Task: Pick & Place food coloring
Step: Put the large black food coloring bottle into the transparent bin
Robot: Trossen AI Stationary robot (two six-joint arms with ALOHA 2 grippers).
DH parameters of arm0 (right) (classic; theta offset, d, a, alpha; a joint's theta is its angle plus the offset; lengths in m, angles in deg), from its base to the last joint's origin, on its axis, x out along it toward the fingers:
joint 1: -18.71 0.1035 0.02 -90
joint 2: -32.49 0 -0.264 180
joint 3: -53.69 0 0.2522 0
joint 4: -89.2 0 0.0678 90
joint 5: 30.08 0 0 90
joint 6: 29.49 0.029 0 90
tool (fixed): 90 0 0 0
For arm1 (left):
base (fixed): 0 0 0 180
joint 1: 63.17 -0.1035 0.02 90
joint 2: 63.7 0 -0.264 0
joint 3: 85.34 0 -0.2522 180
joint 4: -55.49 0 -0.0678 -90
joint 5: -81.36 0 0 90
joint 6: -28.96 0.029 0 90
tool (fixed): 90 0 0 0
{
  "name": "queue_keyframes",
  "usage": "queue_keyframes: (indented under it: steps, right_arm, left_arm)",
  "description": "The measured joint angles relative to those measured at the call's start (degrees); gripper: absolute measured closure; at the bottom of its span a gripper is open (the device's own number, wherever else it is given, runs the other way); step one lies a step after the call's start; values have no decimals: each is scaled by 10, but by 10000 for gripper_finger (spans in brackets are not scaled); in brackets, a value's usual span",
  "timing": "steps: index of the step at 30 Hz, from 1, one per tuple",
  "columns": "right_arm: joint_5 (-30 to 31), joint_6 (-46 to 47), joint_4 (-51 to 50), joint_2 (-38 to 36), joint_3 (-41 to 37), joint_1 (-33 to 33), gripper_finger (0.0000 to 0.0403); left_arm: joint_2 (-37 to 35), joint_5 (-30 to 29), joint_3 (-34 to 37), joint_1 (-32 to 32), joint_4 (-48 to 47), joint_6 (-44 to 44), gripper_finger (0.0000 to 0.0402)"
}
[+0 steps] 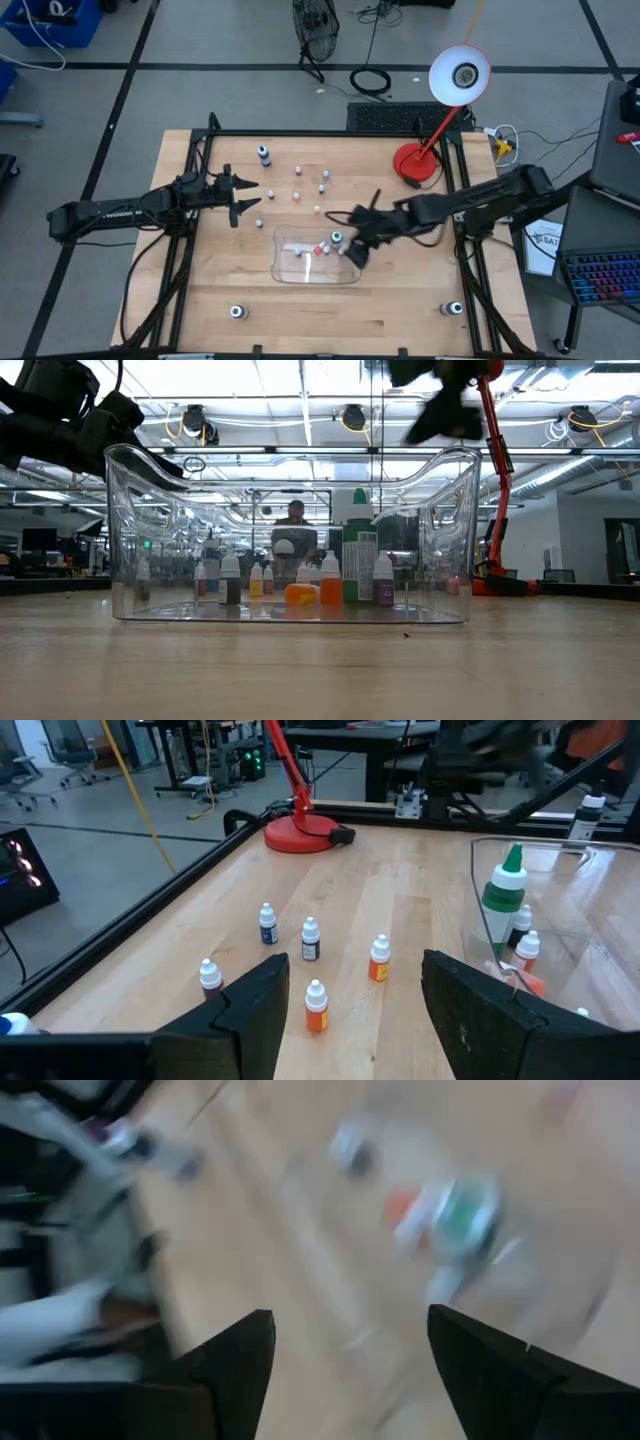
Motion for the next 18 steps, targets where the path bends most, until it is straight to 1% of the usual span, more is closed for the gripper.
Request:
queue_keyframes:
  steps: [3, 7, 10, 13, 15, 18]
  right_arm:
    - [-61, 153, -53, -36, 0, 35, 163]
    - [-92, 374, -154, -69, 0, 101, 173]
    - [-131, 522, -245, -82, 0, 156, 178]
    - [-177, 638, -334, -85, 0, 207, 182]
    - [-198, 695, -375, -84, 0, 239, 183]
    - [-190, 758, -385, -78, 0, 284, 184]
  left_arm:
    - [0, 0, 0, 0, 0, 0, 174]
    - [0, 0, 0, 0, 0, 0, 174]
    - [0, 0, 0, 0, 0, 0, 174]
    - [0, 0, 0, 0, 0, 0, 174]
    - [0, 0, 0, 0, 0, 0, 174]
    - [0, 0, 0, 0, 0, 0, 174]
